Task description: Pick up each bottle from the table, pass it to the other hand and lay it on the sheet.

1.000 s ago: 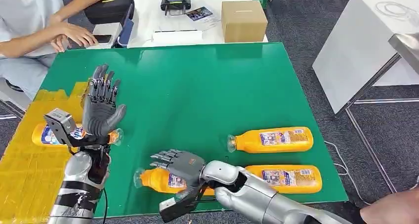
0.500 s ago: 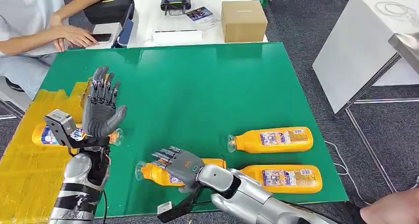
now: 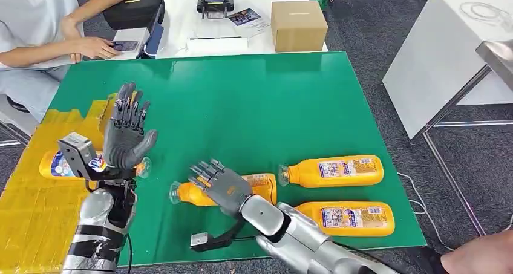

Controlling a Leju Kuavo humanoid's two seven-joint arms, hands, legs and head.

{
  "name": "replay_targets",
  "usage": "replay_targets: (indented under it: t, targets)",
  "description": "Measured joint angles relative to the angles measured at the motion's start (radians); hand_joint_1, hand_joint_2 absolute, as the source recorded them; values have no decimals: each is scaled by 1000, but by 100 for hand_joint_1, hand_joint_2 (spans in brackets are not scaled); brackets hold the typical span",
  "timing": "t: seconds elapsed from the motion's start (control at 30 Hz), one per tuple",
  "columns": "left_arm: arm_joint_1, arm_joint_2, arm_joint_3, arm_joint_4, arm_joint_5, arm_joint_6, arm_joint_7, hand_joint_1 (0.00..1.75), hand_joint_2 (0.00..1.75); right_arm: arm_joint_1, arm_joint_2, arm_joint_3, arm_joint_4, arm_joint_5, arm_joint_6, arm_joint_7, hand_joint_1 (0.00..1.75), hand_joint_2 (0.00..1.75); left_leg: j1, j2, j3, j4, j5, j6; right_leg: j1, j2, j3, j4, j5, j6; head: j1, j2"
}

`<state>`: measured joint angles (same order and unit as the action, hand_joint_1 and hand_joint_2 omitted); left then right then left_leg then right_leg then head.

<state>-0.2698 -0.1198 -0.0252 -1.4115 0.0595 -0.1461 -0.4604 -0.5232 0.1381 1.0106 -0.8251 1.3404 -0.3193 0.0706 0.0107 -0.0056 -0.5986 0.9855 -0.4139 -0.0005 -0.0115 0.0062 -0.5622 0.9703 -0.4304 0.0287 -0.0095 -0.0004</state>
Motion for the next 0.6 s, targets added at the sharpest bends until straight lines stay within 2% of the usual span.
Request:
replay_targets:
  t: [0.3, 0.6]
  targets:
    - [2, -5, 0, 0, 0, 1, 4, 0, 175, 1, 13, -68, 19, 66, -25, 27, 0, 175, 0, 0, 0, 0, 0, 0, 0, 0, 0, 0, 0, 0, 0, 0]
    - [39, -5, 15, -32, 0, -2, 5, 0, 175, 5, 8, -171, 32, -3, 95, 19, 0, 175, 0, 0, 0, 0, 0, 0, 0, 0, 0, 0, 0, 0, 0, 0]
